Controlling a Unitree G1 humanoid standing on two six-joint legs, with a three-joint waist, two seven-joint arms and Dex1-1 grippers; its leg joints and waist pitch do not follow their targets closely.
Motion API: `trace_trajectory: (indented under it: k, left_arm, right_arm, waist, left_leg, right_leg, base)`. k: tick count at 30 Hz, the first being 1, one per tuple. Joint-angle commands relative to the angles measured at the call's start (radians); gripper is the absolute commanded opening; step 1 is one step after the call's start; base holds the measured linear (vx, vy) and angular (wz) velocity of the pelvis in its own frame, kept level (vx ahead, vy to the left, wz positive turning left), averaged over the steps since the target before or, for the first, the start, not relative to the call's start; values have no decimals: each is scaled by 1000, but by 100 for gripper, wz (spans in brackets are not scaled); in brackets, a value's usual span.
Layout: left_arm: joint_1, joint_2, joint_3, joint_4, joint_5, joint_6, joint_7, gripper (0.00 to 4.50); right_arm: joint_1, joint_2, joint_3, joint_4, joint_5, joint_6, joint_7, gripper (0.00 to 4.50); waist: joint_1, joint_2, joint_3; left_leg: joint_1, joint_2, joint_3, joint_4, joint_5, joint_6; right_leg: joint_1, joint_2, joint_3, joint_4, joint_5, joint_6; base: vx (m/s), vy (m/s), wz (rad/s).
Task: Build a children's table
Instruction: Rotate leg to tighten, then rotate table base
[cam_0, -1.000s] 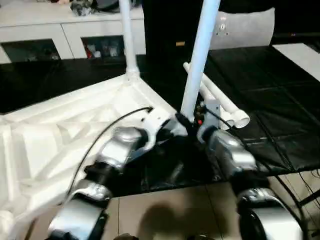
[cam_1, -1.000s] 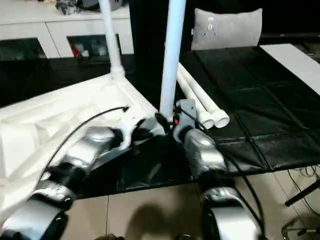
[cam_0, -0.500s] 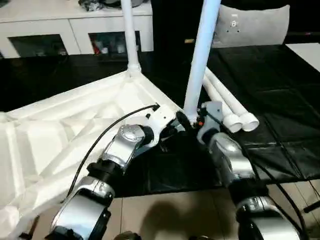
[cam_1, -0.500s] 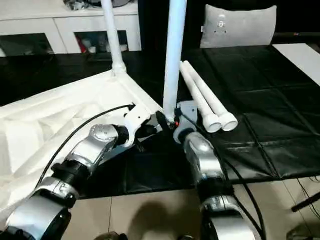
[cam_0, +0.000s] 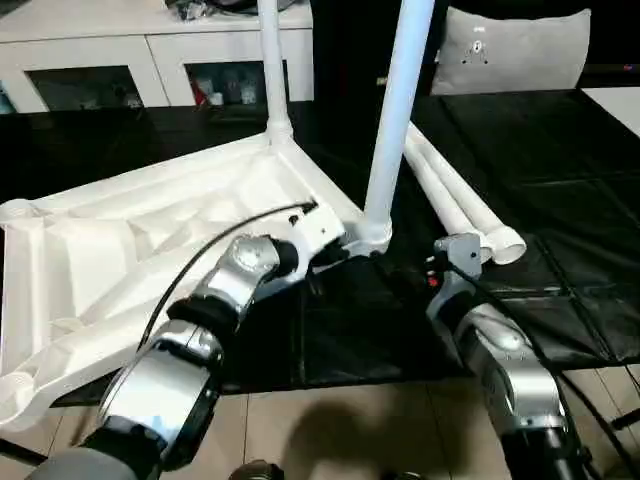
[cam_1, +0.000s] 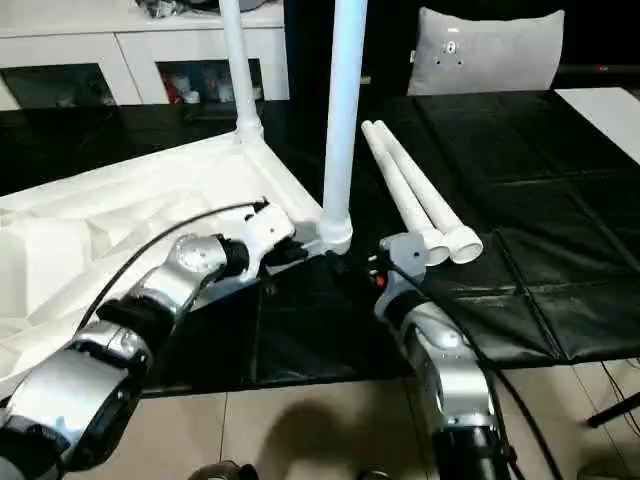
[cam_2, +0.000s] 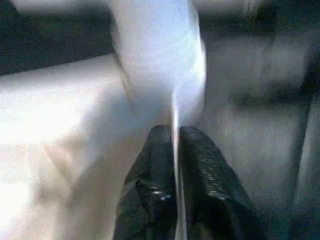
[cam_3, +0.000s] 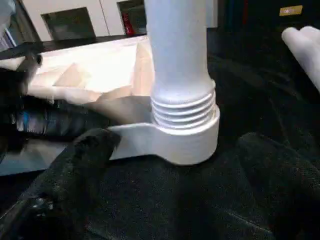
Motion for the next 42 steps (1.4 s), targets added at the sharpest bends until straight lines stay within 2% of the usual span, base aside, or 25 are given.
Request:
trace_trajectory:
  k: [1, 2, 3, 6, 8, 9, 10, 11, 12, 13, 14, 15, 16, 17, 18, 19, 20, 22, 23, 26, 27, 30, 33, 39, 42]
  left_arm:
    - [-24, -3, 30, -44, -49, -26, -22, 76]
    - [-10, -4, 32, -58, -55, -34, -21, 88]
    - [5, -5, 39, -68, -66, -36, -23, 93]
    - [65, 1, 65, -131, -89, -18, 15, 105]
    - [77, 2, 78, -144, -93, 5, 28, 120]
    - [144, 19, 94, -251, -92, 72, 69, 120]
    - [165, 24, 98, -286, -93, 92, 77, 120]
    - [220, 36, 103, -376, -93, 124, 91, 120]
    - [339, 43, 126, -573, -113, 225, 123, 120]
    - [410, 45, 143, -682, -123, 288, 146, 120]
    - [425, 45, 147, -705, -124, 300, 152, 120]
    - [467, 50, 146, -759, -122, 317, 156, 120]
    - [507, 60, 139, -806, -109, 334, 153, 120]
    - [560, 81, 120, -860, -91, 339, 134, 120]
    - [569, 87, 115, -870, -89, 343, 126, 120]
    - [622, 129, 75, -936, -83, 359, 68, 120]
    - [630, 145, 64, -956, -98, 365, 40, 120]
    - [626, 176, 57, -997, -137, 424, -1, 120]
    - [626, 187, 54, -1019, -146, 455, -10, 120]
    - [625, 272, 27, -1069, -137, 505, -94, 120]
    - [624, 333, 9, -1094, -138, 559, -158, 120]
    - [623, 413, -28, -1114, -107, 590, -221, 120]
    - [603, 509, -60, -1137, -96, 704, -278, 120]
    - [561, 541, -92, -1104, -51, 759, -260, 120]
    - [507, 486, -89, -1024, -24, 759, -191, 120]
  right_arm:
    - [1, 0, 7, -39, 14, 28, -13, 450]
    - [0, -2, 9, -42, 7, 30, -18, 450]
    - [1, -3, 12, -47, 3, 35, -22, 450]
    - [12, -7, 29, -84, 3, 56, -16, 450]
    - [18, -7, 35, -103, 6, 67, -9, 450]
    - [30, -18, 49, -139, 1, 123, -9, 450]
    - [34, -22, 54, -150, -1, 140, -10, 450]
    - [42, -31, 64, -169, -7, 164, -8, 450]
    - [60, -49, 84, -200, -20, 183, -4, 450]
    - [72, -53, 92, -215, -19, 189, 0, 450]
    - [75, -53, 94, -218, -19, 190, 0, 450]
    - [80, -55, 96, -222, -19, 191, -1, 450]
    - [84, -56, 98, -222, -20, 186, 1, 450]
    - [88, -60, 104, -223, -14, 179, 15, 450]
    - [88, -61, 105, -223, -14, 176, 19, 450]
    - [89, -70, 117, -220, -12, 155, 45, 450]
    - [86, -74, 121, -218, -2, 153, 63, 450]
    - [79, -95, 135, -219, 5, 151, 101, 450]
    - [77, -105, 141, -222, 4, 152, 110, 450]
    - [72, -142, 165, -227, 12, 154, 170, 450]
    - [68, -156, 170, -233, 23, 165, 197, 450]
    - [62, -172, 178, -234, 28, 173, 226, 450]
    - [59, -190, 194, -226, 20, 169, 252, 450]
    - [50, -188, 196, -215, 22, 165, 245, 450]
    - [43, -184, 196, -207, 20, 164, 238, 450]
  waist:
    - [2, -15, -81]
    - [1, -16, -79]
    - [-2, -24, -77]
    - [-6, -27, -72]
    - [-8, -27, -72]
    - [-10, -27, -73]
    - [-10, -27, -71]
    - [-11, -25, -72]
    - [-13, -23, -76]
    - [-16, -24, -76]
    - [-20, -23, -71]
    - [-23, -22, -70]
    - [-20, -20, -69]
    - [-23, -48, -62]
    - [-17, -39, -65]
    - [-15, -40, -62]
    - [-14, -34, -62]
    - [-19, -37, -58]
    - [-20, -40, -56]
    - [-20, -34, -55]
    - [-24, -39, -54]
    - [-29, -37, -54]
    - [-34, -31, -58]
    - [-36, -30, -62]
    - [-35, -30, -62]
  left_leg:
    - [23, 52, -20, -63, -195, 83]
    - [22, 52, -19, -63, -205, 83]
    - [20, 50, -19, -64, -219, 82]
    - [19, 48, -18, -67, -245, 72]
    - [20, 49, -18, -68, -254, 66]
    - [23, 52, -20, -69, -256, 59]
    - [19, 52, -21, -71, -256, 60]
    - [22, 54, -20, -71, -258, 57]
    - [21, 64, -24, -73, -240, 48]
    - [23, 70, -22, -73, -232, 49]
    - [20, 64, -18, -73, -240, 57]
    - [24, 56, -15, -71, -268, 52]
    - [26, 59, -17, -72, -286, 39]
    - [26, 57, -14, -75, -319, 34]
    - [27, 58, -21, -75, -322, 27]
    - [27, 61, -23, -80, -331, 17]
    - [28, 63, -26, -83, -340, 11]
    - [42, 62, -25, -87, -410, -25]
    - [40, 61, -27, -90, -429, -35]
    - [39, 58, -29, -92, -456, -42]
    - [38, 54, -28, -91, -460, -40]
    - [38, 53, -30, -90, -450, -36]
    - [40, 54, -28, -89, -429, -42]
    - [42, 53, -23, -84, -387, -39]
    - [42, 51, -21, -82, -382, -38]
  right_leg:
    - [56, -64, 37, -60, -218, -209]
    - [55, -63, 37, -60, -224, -208]
    - [57, -63, 36, -62, -250, -199]
    - [58, -65, 37, -71, -336, -169]
    - [55, -62, 38, -73, -356, -152]
    - [56, -61, 38, -69, -354, -152]
    - [57, -62, 38, -71, -360, -151]
    - [53, -60, 39, -71, -359, -151]
    - [60, -63, 41, -58, -312, -166]
    - [58, -63, 42, -52, -274, -181]
    - [51, -57, 42, -61, -289, -177]
    - [47, -53, 41, -69, -340, -163]
    - [44, -54, 42, -73, -375, -147]
    - [39, -50, 41, -84, -440, -117]
    - [43, -58, 42, -76, -457, -109]
    - [39, -59, 44, -81, -490, -88]
    - [38, -60, 45, -81, -497, -80]
    - [26, -49, 46, -84, -497, -65]
    - [28, -47, 47, -81, -475, -70]
    - [30, -49, 49, -81, -469, -74]
    - [32, -50, 50, -82, -485, -67]
    - [32, -51, 51, -81, -499, -68]
    - [33, -50, 53, -72, -446, -93]
    - [38, -46, 53, -62, -343, -144]
    - [39, -45, 53, -63, -341, -146]
  base:
    - [0, 0, 0]
    - [0, 0, 0]
    - [0, 0, 0]
    - [0, 0, 0]
    - [0, 0, 0]
    - [0, 0, 0]
    - [0, 0, 0]
    - [0, 0, 0]
    - [0, 0, 0]
    - [0, 0, 0]
    - [0, 0, 0]
    - [0, 0, 0]
    - [0, 0, 0]
    - [0, 0, 0]
    - [0, 0, 0]
    - [0, 0, 0]
    - [0, 0, 0]
    - [0, 0, 0]
    - [0, 0, 0]
    - [0, 0, 0]
    - [0, 0, 0]
    - [0, 0, 0]
    - [0, 0, 0]
    - [0, 0, 0]
    - [0, 0, 0]
